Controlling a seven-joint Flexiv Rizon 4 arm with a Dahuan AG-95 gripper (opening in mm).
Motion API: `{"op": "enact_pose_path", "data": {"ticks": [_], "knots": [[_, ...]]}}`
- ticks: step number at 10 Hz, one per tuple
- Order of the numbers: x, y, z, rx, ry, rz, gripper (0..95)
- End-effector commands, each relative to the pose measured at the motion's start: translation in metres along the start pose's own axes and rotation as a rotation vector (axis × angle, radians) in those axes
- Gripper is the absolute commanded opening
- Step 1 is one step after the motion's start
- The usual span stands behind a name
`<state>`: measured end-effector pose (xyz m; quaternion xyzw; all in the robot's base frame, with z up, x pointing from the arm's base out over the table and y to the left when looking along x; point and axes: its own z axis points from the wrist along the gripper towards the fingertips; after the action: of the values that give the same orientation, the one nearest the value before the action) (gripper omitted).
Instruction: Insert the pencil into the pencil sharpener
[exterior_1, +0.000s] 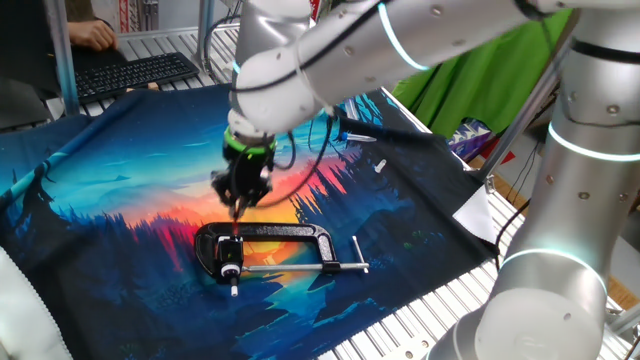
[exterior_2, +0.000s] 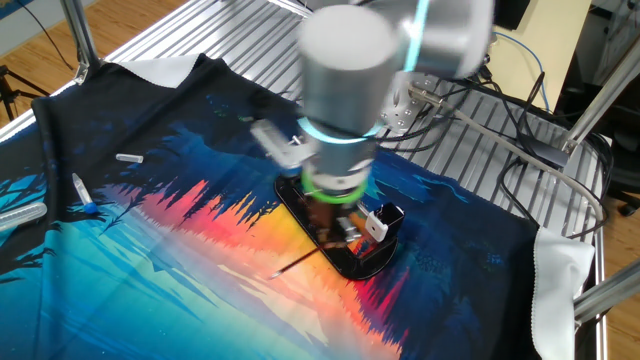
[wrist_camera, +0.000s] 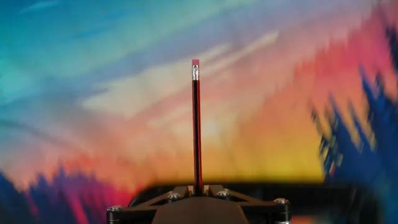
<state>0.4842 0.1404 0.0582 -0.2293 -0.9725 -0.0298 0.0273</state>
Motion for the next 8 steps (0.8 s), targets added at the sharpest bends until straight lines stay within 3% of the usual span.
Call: {"op": "enact_pose_path", "data": {"ticks": [1,8], "knots": [[0.0077,0.0046,0.0017,-0.002,0.007,0.014,0.0],[0.0093,0.0052,0.0014,-0.001,0.008,0.015,0.0]]}}
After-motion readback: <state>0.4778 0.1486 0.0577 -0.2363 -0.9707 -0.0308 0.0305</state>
